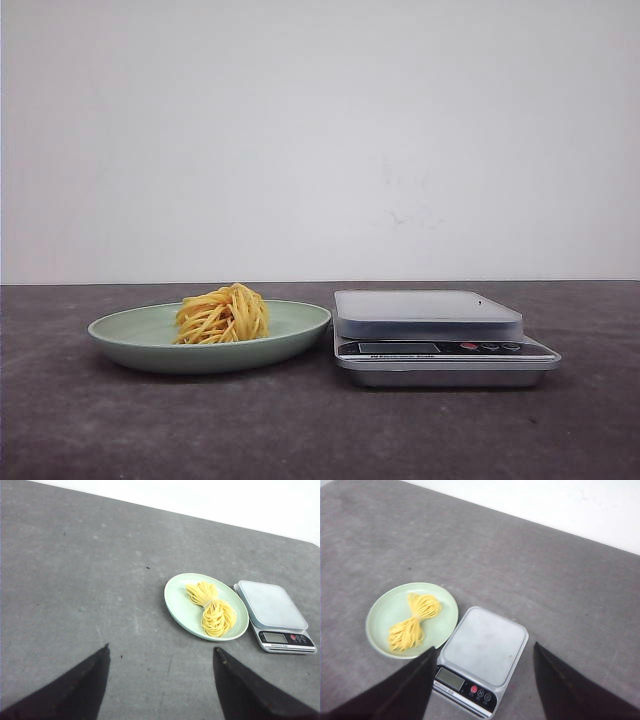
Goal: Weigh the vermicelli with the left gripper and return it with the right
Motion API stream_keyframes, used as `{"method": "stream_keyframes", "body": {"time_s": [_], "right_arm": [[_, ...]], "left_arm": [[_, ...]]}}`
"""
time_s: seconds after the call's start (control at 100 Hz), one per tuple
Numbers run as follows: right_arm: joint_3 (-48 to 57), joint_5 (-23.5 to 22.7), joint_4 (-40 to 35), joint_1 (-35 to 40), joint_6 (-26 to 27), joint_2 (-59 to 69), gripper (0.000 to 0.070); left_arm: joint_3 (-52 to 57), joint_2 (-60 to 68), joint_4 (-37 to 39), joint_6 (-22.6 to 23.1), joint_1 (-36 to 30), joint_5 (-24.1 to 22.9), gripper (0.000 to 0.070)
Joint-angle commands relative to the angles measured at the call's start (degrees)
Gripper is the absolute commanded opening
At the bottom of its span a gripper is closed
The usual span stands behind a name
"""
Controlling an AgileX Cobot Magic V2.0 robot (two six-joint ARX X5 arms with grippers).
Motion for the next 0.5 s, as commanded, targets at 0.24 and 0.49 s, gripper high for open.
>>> {"method": "stream_keyframes", "body": {"time_s": [0.24, 0.49], "right_arm": [[-18.3, 12.2, 3.0, 9.0, 9.7, -16.0, 0.0379], [-31.2, 13.3, 8.9, 12.2, 11.7, -27.6, 0.0379]], "left_arm": [[0.4, 0.1, 1.4, 0.5, -0.1, -0.2, 0.0382], [-1.4, 0.3, 1.7, 0.6, -0.1, -0.2, 0.0382]]}}
